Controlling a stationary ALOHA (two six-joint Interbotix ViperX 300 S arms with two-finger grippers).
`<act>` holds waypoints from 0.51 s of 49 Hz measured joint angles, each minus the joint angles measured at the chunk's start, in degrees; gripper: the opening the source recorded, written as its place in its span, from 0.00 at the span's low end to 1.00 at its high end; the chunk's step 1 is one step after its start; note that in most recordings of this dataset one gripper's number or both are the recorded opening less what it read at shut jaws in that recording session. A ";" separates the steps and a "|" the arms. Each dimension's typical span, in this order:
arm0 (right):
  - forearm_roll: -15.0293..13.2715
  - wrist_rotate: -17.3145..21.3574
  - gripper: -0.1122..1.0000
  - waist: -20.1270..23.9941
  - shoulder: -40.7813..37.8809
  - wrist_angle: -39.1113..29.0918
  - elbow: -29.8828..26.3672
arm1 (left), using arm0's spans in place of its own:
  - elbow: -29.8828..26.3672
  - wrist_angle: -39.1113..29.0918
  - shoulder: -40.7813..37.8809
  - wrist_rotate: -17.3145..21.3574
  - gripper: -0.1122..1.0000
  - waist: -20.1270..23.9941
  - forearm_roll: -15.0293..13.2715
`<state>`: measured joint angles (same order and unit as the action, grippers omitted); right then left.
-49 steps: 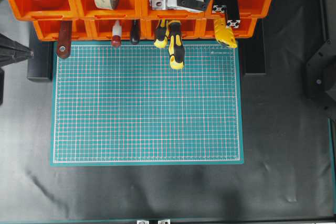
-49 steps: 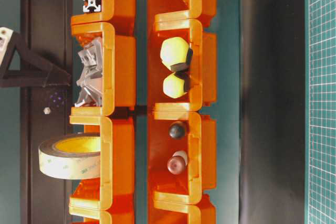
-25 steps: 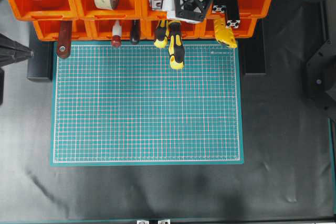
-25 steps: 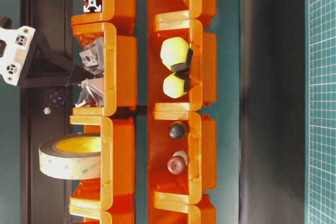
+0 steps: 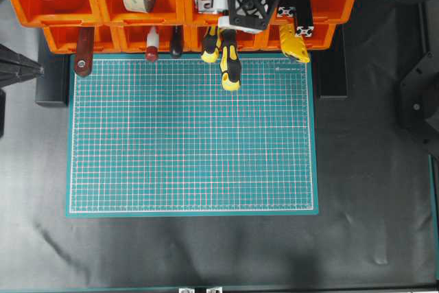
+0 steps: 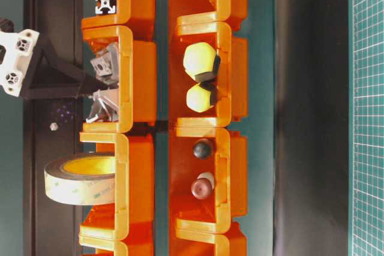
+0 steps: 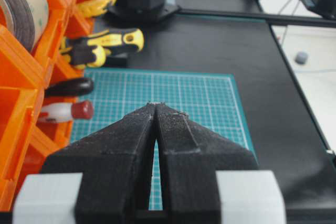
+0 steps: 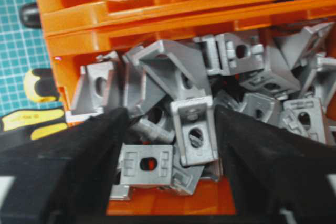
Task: Pick corner brachets from container rack with right arm.
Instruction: 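Lower the open right gripper into the silver corner bracket bin, then close the right gripper on one silver corner bracket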
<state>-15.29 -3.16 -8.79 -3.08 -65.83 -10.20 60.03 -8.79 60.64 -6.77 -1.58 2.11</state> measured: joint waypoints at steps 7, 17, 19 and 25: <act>0.00 0.62 0.54 0.00 0.00 -0.70 0.00 | -0.09 0.00 0.00 0.00 0.11 -0.09 0.00; 0.00 1.05 0.54 0.00 0.00 -1.05 0.00 | 0.00 0.00 0.00 0.00 0.11 -0.09 0.00; 0.00 1.23 0.54 -0.09 0.00 -1.05 -0.09 | -0.09 0.00 0.00 0.00 0.11 -0.09 0.00; 0.00 1.67 0.54 -0.09 0.00 -1.14 -0.44 | -0.09 0.00 0.00 0.00 0.11 -0.09 0.00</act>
<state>-15.29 -1.49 -8.88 -3.08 -66.97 -10.63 59.94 -8.79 60.64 -6.77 -1.67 2.11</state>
